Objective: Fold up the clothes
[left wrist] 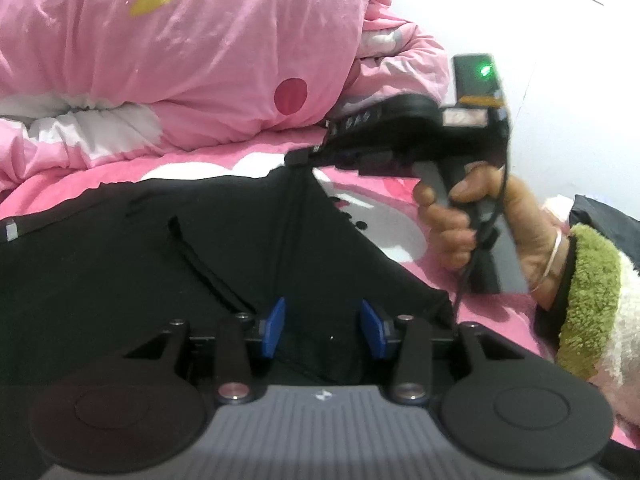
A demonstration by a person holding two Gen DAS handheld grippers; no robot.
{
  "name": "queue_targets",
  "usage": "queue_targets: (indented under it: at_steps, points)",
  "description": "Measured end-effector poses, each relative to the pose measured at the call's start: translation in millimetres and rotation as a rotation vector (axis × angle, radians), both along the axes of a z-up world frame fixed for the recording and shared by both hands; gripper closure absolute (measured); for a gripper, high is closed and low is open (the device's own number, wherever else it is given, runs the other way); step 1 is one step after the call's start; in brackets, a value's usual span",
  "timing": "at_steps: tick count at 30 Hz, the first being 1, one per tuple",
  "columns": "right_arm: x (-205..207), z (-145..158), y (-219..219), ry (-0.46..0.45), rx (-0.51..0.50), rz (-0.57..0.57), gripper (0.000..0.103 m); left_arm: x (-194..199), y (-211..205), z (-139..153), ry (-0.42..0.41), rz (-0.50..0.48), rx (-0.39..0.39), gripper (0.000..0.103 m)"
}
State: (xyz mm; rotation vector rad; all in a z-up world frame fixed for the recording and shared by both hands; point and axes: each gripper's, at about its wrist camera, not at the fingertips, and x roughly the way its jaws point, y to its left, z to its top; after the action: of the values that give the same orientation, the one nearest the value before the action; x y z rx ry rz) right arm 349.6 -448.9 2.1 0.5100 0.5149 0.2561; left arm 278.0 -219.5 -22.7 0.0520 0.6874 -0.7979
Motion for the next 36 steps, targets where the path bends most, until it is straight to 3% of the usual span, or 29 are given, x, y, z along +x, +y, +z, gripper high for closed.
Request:
queue_targets:
  at_steps: [4, 6, 10, 12, 16, 18, 20, 23, 26, 28, 32, 36]
  points:
    - [14.3, -17.5, -2.6, 0.064, -0.030, -0.022, 0.102, 0.7, 5.1, -0.9, 0.015, -0.005, -0.034, 0.057]
    - [13.6, -19.1, -9.0, 0.070, 0.005, -0.021, 0.100, 3.8, 10.9, -2.3, 0.038, -0.007, -0.074, 0.057]
    - [-15.5, 4.3, -30.4, 0.026, 0.088, -0.046, 0.097, 17.6, 28.1, -8.1, 0.133, -0.003, -0.198, 0.057]
    - [-42.4, 25.1, -38.2, 0.021, 0.084, -0.056, 0.097, 24.5, 37.0, -11.7, 0.183, 0.003, -0.263, 0.057]
    - [-104.1, 62.3, -26.9, 0.057, -0.030, 0.019, 0.097, 36.2, 53.3, -19.8, 0.263, 0.037, -0.378, 0.059]
    - [-123.2, 65.4, -4.4, 0.093, -0.088, 0.082, 0.097, 39.5, 58.7, -23.0, 0.289, 0.056, -0.413, 0.060]
    - [-132.4, 57.2, 28.0, 0.121, -0.190, 0.126, 0.097, 42.8, 62.6, -27.2, 0.309, 0.072, -0.438, 0.064]
    - [-126.5, 32.6, 62.2, 0.159, -0.262, 0.167, 0.097, 46.5, 67.0, -31.9, 0.337, 0.089, -0.460, 0.071]
    - [-127.4, 9.6, 76.0, 0.214, -0.405, 0.162, 0.098, 50.5, 72.2, -35.4, 0.367, 0.091, -0.493, 0.072]
    - [-142.8, 1.3, 68.3, 0.259, -0.403, 0.165, 0.099, 51.3, 72.2, -35.4, 0.369, 0.088, -0.500, 0.072]
    - [-168.3, 14.4, 60.5, 0.354, -0.435, 0.130, 0.097, 51.7, 70.3, -34.3, 0.364, 0.080, -0.505, 0.069]
    - [-149.3, 44.7, 72.9, 0.258, -0.418, 0.131, 0.097, 50.6, 69.9, -33.4, 0.349, 0.083, -0.497, 0.067]
